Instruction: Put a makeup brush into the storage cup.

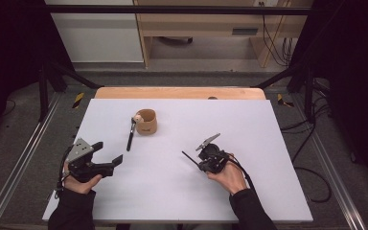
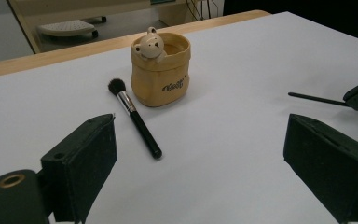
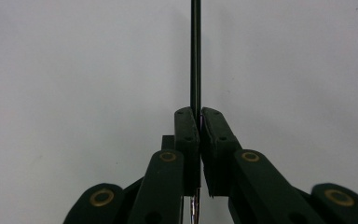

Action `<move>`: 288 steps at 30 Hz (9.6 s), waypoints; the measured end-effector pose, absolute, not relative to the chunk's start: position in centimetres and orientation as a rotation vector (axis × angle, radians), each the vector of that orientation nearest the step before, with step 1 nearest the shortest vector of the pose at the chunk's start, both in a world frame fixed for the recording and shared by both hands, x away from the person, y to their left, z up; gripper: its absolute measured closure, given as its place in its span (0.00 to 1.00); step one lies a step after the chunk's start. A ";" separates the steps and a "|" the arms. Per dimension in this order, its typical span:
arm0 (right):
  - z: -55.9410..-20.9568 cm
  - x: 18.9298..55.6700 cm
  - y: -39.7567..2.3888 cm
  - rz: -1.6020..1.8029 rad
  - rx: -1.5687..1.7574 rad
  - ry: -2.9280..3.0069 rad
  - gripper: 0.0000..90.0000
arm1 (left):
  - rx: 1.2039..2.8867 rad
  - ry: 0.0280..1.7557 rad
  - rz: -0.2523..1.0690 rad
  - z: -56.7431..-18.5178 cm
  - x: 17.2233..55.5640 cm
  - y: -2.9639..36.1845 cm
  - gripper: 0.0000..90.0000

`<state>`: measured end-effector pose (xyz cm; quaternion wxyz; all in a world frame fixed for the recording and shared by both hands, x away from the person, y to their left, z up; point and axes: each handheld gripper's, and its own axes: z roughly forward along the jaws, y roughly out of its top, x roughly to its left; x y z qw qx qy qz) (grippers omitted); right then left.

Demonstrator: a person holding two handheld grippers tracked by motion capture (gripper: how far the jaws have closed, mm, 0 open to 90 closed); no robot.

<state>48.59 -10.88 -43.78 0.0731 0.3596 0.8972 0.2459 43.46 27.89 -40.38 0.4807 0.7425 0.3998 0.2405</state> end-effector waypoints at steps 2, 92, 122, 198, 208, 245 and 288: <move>-43.2 48.5 -11.1 0.756 1.074 2.692 0.95 | 1.816 0.965 0.590 -40.3 43.4 27.8 0.10; -38.5 46.7 -9.3 0.948 0.696 2.892 0.95 | 2.357 0.407 0.675 -39.1 42.9 14.3 0.12; -38.9 46.4 -8.2 0.958 0.647 2.956 0.95 | 2.423 0.230 0.743 -40.3 41.9 12.2 0.23; -38.7 46.1 -7.6 0.983 0.572 2.977 0.93 | 2.603 -0.236 0.929 -42.5 40.6 9.8 0.94; -37.5 46.2 -9.2 1.141 0.647 2.782 0.83 | 2.595 -0.092 0.863 -42.6 41.2 10.5 0.94; -36.6 45.7 -13.5 1.425 0.905 2.319 0.25 | 2.376 0.529 0.586 -42.6 42.5 12.6 0.94; -39.2 45.1 -11.9 1.628 1.081 2.216 0.42 | 2.095 0.814 0.511 -42.8 42.3 11.8 0.94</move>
